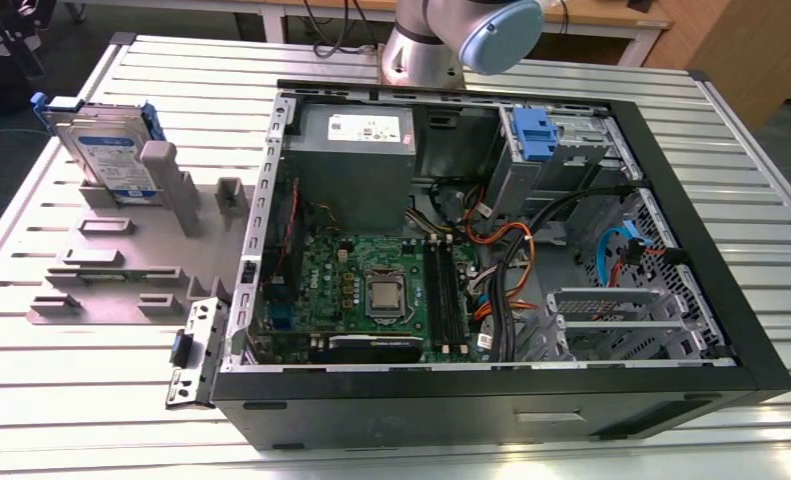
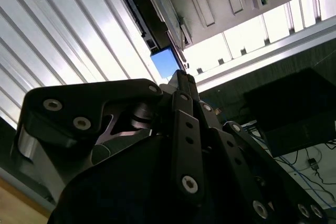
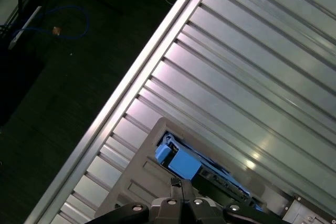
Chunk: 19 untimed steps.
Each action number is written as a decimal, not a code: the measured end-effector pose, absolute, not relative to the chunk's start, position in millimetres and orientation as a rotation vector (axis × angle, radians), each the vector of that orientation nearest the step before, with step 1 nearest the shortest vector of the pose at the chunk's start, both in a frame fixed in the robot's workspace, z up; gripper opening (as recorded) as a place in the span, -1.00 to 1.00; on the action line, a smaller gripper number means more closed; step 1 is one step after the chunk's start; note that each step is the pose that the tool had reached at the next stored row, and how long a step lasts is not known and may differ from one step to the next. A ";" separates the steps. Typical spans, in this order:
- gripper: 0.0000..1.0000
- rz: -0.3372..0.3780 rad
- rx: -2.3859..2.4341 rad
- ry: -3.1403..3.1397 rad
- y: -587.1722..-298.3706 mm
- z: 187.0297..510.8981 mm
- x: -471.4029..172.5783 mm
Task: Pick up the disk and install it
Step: 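Pick up the disk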
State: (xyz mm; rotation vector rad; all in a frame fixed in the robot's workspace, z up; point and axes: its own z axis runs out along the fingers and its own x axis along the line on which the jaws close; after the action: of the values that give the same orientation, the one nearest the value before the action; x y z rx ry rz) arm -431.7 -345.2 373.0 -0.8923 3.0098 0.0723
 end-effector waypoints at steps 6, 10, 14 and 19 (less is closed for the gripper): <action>-0.79 0.072 -0.893 3.010 -345.2 373.0 -431.7; -0.79 0.072 -0.901 3.007 -345.2 372.9 -431.7; -0.79 0.072 -0.952 2.992 -345.2 372.9 -431.7; -0.79 0.072 -1.053 2.960 -345.2 372.9 -431.7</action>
State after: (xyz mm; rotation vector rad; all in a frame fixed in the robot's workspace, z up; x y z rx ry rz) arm -431.7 -345.2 372.9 -1.0533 2.9598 0.0723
